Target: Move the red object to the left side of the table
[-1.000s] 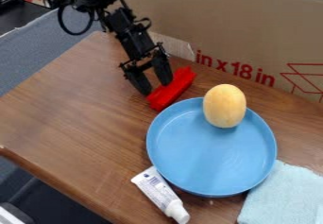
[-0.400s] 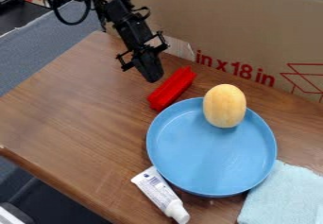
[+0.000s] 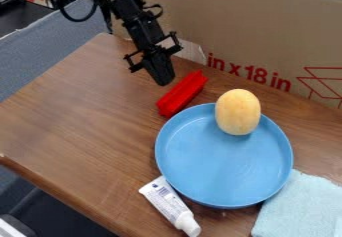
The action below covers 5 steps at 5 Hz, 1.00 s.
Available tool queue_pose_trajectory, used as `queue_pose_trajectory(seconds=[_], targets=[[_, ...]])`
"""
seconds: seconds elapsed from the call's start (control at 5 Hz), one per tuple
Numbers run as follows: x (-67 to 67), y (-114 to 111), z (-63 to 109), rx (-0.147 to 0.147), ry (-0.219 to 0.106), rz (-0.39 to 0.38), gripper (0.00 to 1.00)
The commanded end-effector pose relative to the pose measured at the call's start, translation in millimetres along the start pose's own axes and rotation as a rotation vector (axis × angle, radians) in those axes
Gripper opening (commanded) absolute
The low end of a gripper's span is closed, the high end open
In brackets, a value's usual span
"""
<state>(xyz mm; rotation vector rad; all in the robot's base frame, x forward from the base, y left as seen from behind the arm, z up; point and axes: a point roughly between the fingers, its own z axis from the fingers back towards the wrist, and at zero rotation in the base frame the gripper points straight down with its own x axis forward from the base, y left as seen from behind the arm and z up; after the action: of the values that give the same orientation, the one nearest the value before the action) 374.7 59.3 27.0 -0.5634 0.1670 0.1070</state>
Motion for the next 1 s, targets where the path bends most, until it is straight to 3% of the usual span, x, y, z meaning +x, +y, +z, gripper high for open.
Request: queue_pose_trajectory(seconds=[0.0,0.4,0.6,0.8], targets=[[-7.3,-14,48.1,0.056,-0.080,-0.067,0.00],[-3.9,-24,41.1,0.099,-0.072,-0.087,0.00],[-7.5,-38,60.1,0.135,-0.063,-0.095,0.00],[-16.4,-51,68.2,0.141,-0.085,-0.110,0.00]])
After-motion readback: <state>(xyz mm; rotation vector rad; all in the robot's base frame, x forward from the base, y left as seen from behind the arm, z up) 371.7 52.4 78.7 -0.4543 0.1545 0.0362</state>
